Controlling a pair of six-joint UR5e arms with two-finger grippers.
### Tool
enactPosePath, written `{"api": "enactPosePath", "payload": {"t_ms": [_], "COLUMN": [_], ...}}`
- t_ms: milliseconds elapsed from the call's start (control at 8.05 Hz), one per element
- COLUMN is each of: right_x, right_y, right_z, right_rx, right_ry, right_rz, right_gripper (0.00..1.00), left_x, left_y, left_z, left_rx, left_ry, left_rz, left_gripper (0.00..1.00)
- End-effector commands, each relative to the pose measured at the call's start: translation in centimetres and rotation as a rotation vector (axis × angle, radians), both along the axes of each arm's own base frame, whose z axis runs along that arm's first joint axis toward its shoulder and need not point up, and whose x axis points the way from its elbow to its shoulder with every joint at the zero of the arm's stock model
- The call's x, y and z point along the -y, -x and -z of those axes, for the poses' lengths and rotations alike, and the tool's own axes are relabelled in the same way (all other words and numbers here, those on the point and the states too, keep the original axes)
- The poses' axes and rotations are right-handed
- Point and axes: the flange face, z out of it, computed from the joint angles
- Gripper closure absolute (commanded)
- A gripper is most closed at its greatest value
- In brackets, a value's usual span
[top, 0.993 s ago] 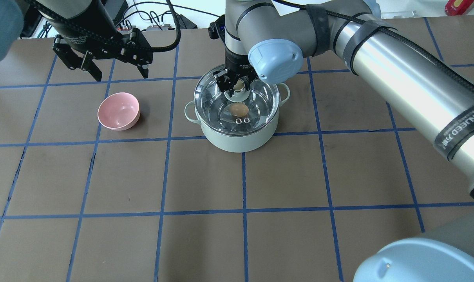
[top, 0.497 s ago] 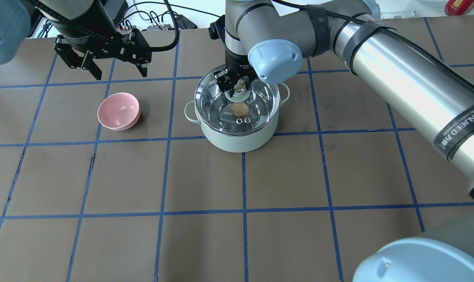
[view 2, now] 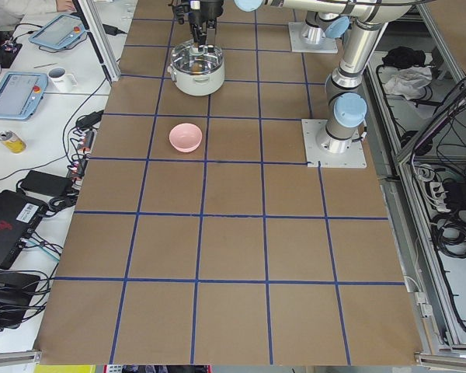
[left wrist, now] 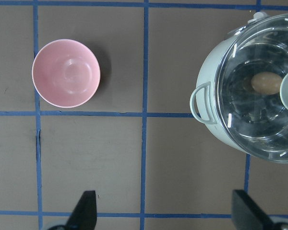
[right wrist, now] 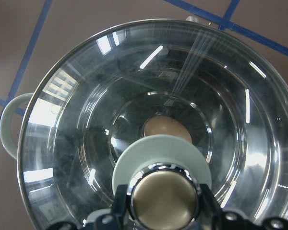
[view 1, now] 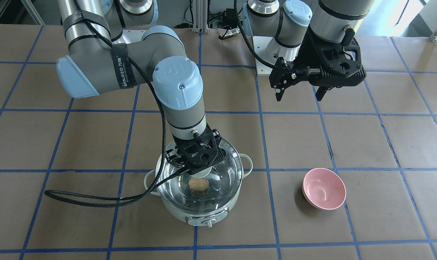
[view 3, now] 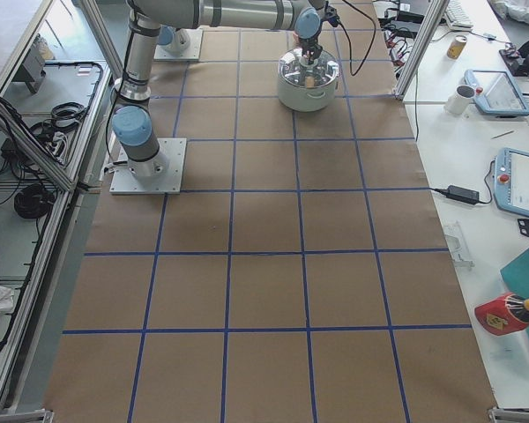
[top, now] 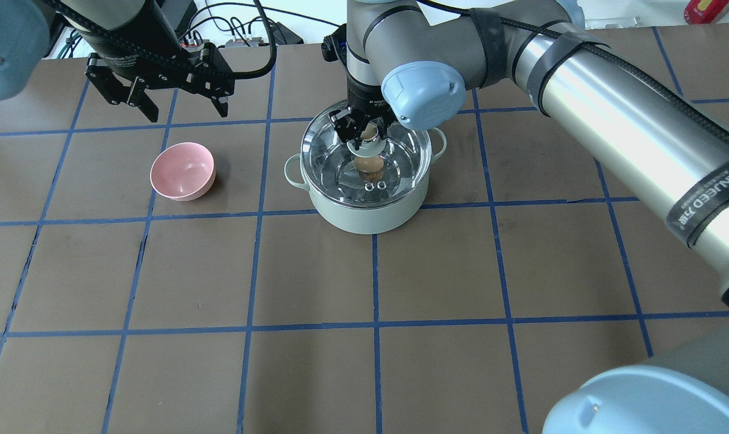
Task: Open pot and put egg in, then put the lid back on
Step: 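Lower the lid onto the pot rim with the right gripper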
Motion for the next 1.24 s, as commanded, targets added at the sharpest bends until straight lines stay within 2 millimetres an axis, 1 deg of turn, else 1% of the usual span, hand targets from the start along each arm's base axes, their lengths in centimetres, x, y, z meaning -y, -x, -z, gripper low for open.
{"api": "enactPosePath", "payload": {"t_ms": [0, 124, 248, 373, 497, 621, 745, 869, 993, 1118], "right_x": [0.0, 0.0, 0.0, 0.0, 0.0, 0.0, 0.1, -0.1, -0.1, -0.5], "right_y": [0.0, 0.0, 0.0, 0.0, 0.0, 0.0, -0.1, -0.1, 0.0, 0.2], "right_z": [0.2, 0.4, 0.4, 0.4, 0.4, 0.5, 0.4, 0.2, -0.1, -0.6], "right_rx": [-0.001, -0.002, -0.002, -0.002, -0.002, -0.001, 0.006, 0.008, 0.012, 0.008], "right_ry": [-0.003, -0.006, -0.006, -0.006, -0.006, -0.007, -0.008, -0.009, -0.007, -0.014], "right_rz": [-0.001, -0.001, 0.002, 0.002, 0.002, -0.012, -0.008, -0.003, 0.000, 0.009], "right_gripper": [1.00, 1.00, 1.00, 1.00, 0.88, 0.36, 0.11, 0.00, 0.00, 0.00], "left_x": [-0.4, -0.1, -0.3, 0.1, -0.2, -0.2, -0.3, -0.4, -0.2, -0.2], "left_y": [-0.1, 0.1, 0.1, 0.5, 0.7, 0.9, 1.0, 1.0, 0.6, 0.5], "left_z": [-0.5, 0.0, -0.2, 0.9, 0.8, 1.0, 0.9, 0.6, 0.6, 0.6], "left_rx": [0.002, -0.004, -0.001, -0.012, -0.012, -0.012, -0.012, -0.008, -0.003, -0.002], "left_ry": [0.011, 0.002, 0.000, -0.020, -0.017, -0.025, -0.022, -0.013, -0.012, -0.012], "left_rz": [0.000, -0.008, 0.001, 0.007, 0.011, 0.014, 0.019, 0.019, 0.011, 0.011], "left_gripper": [0.00, 0.00, 0.00, 0.00, 0.00, 0.00, 0.00, 0.00, 0.00, 0.00]}}
